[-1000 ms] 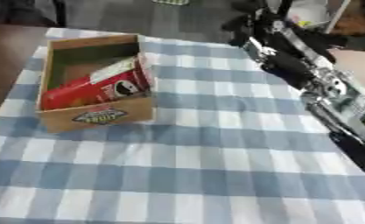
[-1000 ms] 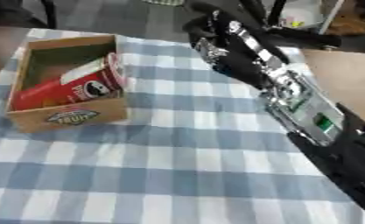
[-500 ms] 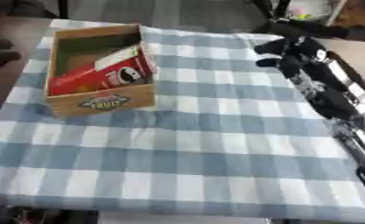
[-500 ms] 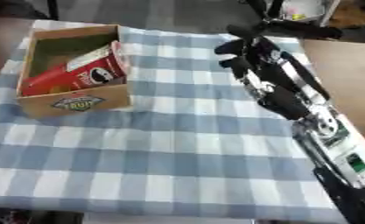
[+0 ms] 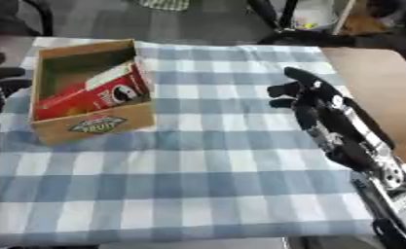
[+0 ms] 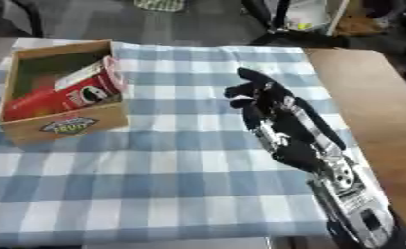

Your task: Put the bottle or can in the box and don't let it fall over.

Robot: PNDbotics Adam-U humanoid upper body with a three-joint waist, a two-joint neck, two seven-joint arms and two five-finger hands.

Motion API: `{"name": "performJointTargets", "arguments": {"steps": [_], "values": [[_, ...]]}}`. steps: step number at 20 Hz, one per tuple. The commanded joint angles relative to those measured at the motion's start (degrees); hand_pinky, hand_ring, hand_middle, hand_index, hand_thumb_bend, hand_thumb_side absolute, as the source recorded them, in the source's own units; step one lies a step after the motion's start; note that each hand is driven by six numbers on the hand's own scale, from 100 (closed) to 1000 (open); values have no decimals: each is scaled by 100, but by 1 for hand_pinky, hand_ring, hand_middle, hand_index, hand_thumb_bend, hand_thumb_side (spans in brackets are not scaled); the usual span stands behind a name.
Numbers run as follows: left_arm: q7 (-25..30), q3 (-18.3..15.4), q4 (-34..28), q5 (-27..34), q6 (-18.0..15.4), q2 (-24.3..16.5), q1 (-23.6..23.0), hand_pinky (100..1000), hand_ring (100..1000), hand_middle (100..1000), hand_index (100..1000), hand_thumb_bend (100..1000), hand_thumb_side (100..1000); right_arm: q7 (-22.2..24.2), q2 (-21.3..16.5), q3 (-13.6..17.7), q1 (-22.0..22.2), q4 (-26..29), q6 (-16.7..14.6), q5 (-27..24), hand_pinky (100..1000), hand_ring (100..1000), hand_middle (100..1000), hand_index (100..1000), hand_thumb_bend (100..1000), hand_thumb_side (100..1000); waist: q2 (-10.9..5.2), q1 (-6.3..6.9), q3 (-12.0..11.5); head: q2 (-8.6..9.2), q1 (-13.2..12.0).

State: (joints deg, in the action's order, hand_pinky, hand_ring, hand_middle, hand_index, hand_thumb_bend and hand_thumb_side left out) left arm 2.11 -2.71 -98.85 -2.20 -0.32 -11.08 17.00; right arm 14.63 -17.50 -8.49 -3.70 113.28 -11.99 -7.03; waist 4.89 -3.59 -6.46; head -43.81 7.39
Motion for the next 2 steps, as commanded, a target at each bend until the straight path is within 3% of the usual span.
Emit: {"name": "performJointTargets", "arguments": {"steps": [1,2], "values": [[-36,-57,-46,-31,-5,-106,21,905,707,681,899,309,920,78,128,27,-65,131,156,122,832,888,723,949,100,582,-148,12,30,-31,-131],[-44,-60,-45,-35,-7,-106,12,905,706,680,899,308,920,100,151,20,-71,131,182,132,832,888,722,949,100,582,-149,20,42,-31,-155]]}}
